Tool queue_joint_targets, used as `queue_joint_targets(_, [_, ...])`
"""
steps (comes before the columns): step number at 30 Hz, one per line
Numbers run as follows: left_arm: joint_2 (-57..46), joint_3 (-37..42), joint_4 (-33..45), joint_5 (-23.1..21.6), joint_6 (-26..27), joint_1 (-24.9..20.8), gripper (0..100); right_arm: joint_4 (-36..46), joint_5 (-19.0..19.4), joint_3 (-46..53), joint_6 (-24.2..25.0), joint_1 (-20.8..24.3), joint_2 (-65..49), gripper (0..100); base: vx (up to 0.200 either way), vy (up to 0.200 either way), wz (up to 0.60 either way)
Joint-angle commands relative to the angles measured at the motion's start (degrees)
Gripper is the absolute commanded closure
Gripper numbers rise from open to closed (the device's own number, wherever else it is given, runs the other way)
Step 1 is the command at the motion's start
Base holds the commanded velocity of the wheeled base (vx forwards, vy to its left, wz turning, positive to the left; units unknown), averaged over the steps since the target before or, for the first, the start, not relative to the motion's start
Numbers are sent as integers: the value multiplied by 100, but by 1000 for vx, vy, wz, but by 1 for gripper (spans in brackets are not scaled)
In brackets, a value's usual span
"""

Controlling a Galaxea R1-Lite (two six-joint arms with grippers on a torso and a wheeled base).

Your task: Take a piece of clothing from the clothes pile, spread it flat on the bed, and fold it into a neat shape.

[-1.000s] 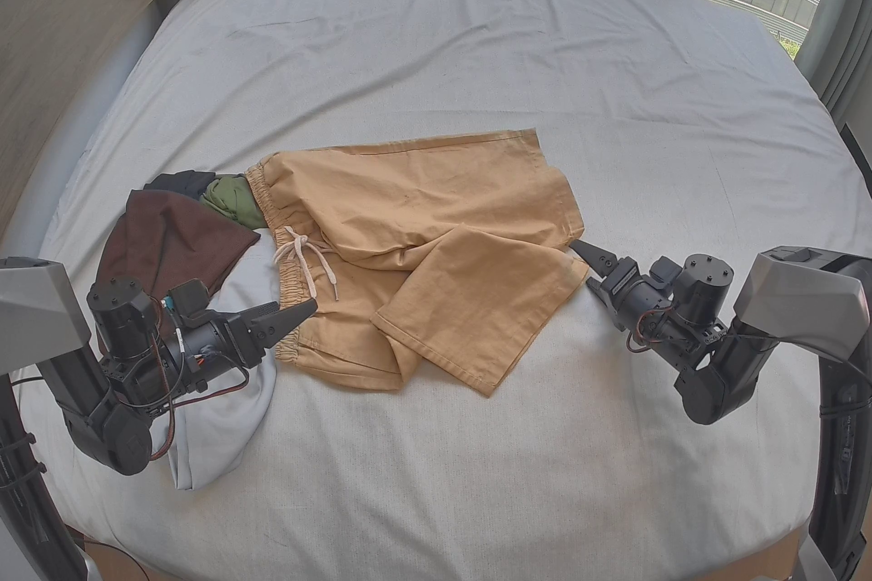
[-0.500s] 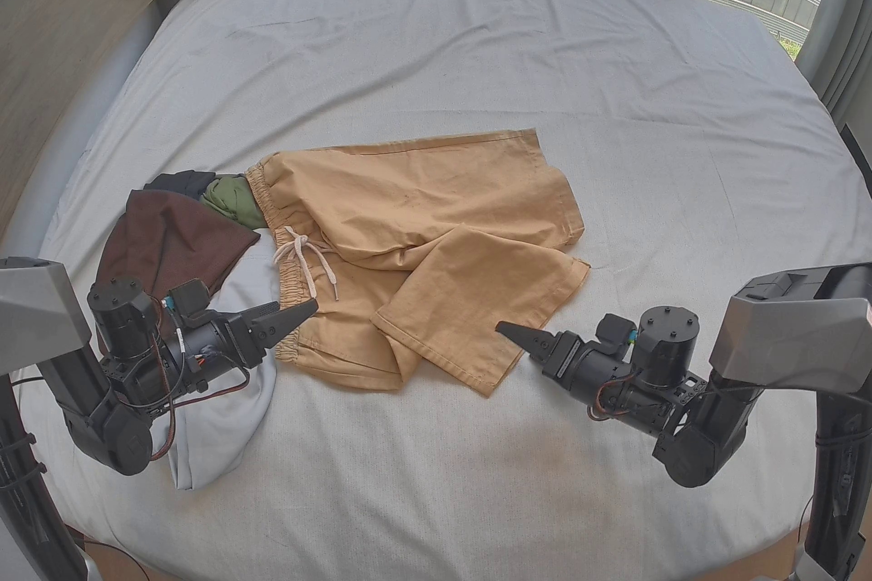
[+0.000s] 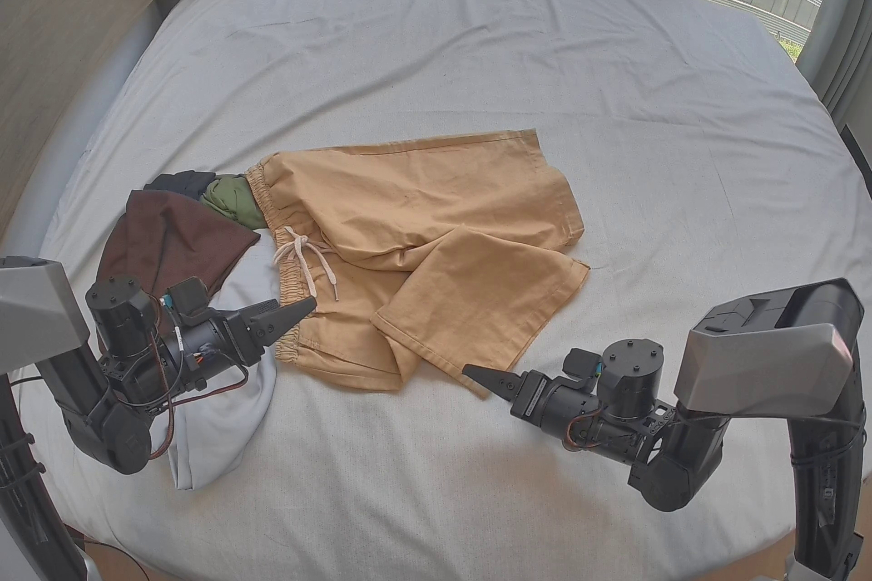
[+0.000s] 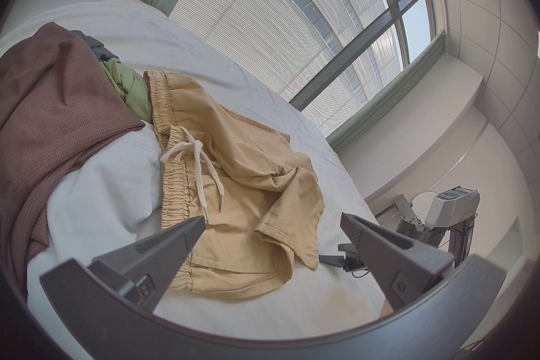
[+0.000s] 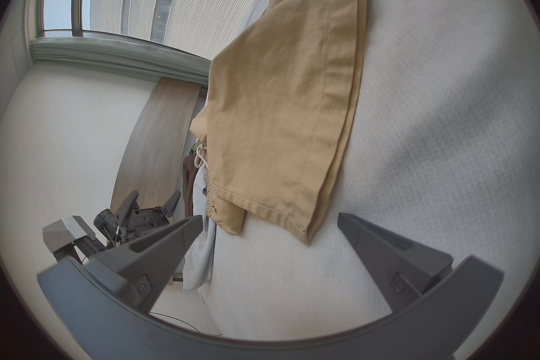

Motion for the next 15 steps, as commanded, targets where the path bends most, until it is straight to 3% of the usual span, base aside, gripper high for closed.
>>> queue_joint_targets(1, [-15,-12,-3,0,3,12,0,34,3,-101,7,79,367,0,0,0,0])
queue_joint_targets(15, [-41,-39,-3,0,-6,12,0,-72,-181,-664,16,18,455,0,0,0,0])
